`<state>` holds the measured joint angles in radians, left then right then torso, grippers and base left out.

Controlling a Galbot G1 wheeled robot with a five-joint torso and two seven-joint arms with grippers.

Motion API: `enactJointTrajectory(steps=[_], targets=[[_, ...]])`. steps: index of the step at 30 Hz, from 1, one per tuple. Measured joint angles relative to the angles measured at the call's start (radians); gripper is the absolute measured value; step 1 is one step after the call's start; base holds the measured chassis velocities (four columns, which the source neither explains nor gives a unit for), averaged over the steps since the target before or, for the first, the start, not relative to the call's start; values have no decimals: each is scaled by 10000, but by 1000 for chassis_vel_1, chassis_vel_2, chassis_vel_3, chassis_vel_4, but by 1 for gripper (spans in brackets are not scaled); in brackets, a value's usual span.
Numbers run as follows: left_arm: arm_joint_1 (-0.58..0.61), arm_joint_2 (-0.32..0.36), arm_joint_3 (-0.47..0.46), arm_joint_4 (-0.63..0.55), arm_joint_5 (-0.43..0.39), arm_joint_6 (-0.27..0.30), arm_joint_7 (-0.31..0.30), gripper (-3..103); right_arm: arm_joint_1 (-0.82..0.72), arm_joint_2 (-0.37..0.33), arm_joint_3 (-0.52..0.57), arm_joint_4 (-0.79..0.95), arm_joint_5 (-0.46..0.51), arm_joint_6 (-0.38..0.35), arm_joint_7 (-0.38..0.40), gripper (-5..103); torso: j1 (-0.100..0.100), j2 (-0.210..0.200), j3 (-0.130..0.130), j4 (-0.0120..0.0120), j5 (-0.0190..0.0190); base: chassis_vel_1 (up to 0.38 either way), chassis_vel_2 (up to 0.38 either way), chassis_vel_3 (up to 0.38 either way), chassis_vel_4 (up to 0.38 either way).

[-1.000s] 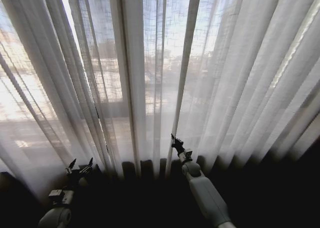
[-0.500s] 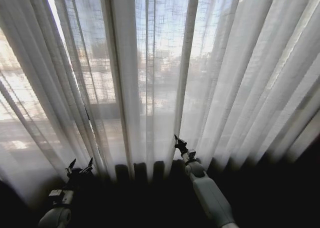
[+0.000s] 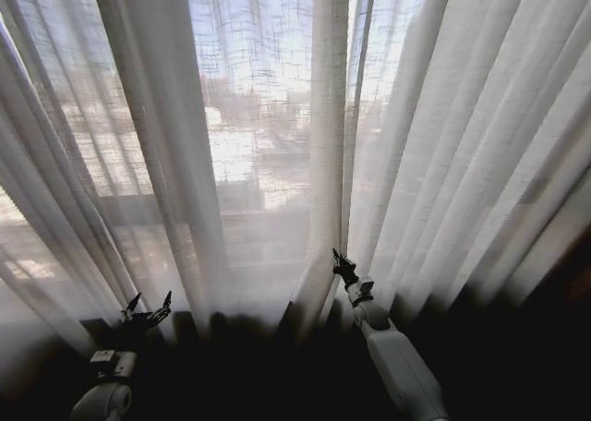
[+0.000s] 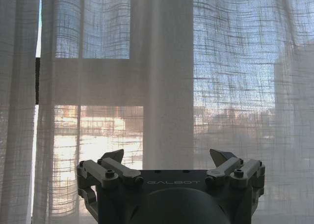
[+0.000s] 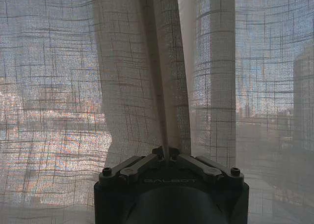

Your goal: Open the curtains by pulling them apart, changing their state from closed to fully open.

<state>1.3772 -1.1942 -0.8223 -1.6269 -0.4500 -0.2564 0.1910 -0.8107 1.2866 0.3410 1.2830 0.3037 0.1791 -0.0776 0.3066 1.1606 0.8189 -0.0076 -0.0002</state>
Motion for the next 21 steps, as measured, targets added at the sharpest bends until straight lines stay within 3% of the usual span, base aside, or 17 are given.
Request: enactJointTrajectory(steps=[21], targets=[[0, 0, 0, 0, 0, 0, 0, 99, -108, -79, 102, 114, 72, 45, -152, 0, 5, -1, 2, -1, 3, -365, -331, 371, 339]])
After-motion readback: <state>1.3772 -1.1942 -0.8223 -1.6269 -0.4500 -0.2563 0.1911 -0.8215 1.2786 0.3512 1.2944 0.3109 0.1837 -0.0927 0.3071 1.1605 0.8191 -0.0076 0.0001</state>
